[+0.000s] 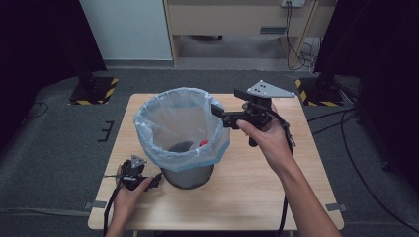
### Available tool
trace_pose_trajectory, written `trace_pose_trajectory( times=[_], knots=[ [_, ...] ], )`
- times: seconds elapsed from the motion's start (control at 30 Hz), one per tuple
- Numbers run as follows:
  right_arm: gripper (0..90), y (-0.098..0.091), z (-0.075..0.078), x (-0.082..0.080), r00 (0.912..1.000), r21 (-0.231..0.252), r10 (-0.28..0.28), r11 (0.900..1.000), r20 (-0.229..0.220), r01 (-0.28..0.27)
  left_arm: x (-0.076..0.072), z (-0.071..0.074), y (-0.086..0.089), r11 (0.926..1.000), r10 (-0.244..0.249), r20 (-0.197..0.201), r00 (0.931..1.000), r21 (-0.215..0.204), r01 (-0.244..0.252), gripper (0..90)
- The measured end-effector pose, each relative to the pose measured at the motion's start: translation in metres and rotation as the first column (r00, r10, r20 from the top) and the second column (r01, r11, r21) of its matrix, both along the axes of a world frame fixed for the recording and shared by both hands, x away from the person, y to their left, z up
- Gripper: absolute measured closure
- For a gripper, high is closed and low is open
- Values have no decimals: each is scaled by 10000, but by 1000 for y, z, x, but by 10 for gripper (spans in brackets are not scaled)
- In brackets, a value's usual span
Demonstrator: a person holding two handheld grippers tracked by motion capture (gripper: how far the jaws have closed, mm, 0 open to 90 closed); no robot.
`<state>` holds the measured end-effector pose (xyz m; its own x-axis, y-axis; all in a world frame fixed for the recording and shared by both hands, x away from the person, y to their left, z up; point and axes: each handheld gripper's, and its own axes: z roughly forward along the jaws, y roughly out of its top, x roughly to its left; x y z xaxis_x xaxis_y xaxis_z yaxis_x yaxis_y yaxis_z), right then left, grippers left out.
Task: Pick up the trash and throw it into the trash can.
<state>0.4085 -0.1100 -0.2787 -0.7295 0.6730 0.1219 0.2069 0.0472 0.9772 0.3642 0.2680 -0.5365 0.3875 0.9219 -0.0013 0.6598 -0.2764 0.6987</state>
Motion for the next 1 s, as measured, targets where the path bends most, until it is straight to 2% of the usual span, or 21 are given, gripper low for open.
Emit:
trace_pose_trajectory(
  times=[0.2,0.4,0.77,1.0],
  knots=[
    [51,-14,-1,1,9996,56,-278,9996,-29,278,0,0,0,10000,-1,0,10000,-2,1,0],
    [53,-35,-6,2,9970,138,-765,9970,-91,766,0,0,0,10000,-4,-1,10000,1,4,0],
    [58,-69,-25,6,9871,82,-1560,9877,-353,1564,0,0,0,10000,-1,1,10000,-1,1,0],
    [63,-83,-39,9,9794,-16,-1944,9809,-541,1946,0,0,0,10000,1,2,10000,-1,-1,0]
  ],
)
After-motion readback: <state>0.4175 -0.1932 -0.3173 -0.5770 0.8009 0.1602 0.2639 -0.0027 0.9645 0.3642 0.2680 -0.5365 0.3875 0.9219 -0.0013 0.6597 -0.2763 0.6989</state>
